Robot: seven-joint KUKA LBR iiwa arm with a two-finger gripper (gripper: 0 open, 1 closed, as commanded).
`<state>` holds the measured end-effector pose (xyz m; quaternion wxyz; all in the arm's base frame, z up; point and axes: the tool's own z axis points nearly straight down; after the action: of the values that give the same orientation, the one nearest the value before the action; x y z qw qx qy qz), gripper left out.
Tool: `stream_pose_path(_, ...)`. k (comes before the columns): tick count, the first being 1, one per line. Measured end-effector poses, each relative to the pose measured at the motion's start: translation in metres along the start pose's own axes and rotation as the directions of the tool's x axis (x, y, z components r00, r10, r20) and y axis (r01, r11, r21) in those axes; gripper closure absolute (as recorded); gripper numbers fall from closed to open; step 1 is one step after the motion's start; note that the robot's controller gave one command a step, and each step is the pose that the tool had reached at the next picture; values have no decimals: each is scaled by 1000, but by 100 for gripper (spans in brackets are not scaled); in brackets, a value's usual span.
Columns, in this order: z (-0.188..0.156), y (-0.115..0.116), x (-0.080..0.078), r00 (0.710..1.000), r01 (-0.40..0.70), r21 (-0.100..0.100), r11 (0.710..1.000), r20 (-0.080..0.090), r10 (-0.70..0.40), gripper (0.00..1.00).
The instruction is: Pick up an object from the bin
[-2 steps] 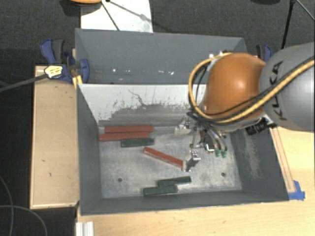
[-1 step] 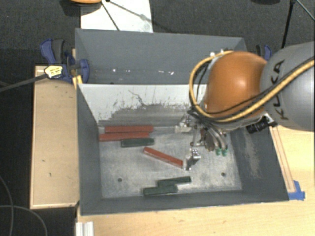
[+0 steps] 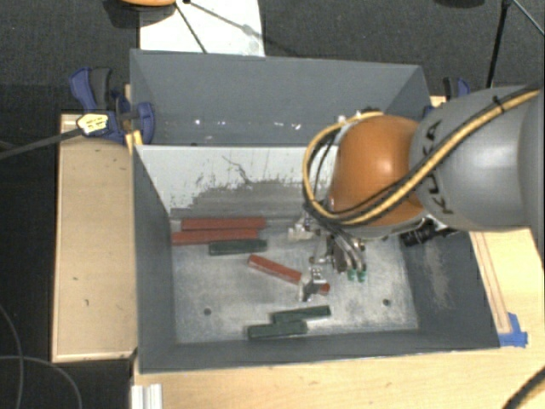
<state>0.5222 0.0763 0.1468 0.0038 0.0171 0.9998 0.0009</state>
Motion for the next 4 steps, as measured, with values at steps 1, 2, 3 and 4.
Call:
stream_pose_path(1,43,0,-1,1000,-8,2,1000,-9,8,0)
stream_pose_path(2,5,-1,-9,987,-163,2,987,-6,163,0)
stream_pose_path(3,64,4,-1,988,-157,1,988,-1,157,0)
stream_pose_path(4,67,4,0,987,-160,2,987,-4,160,100)
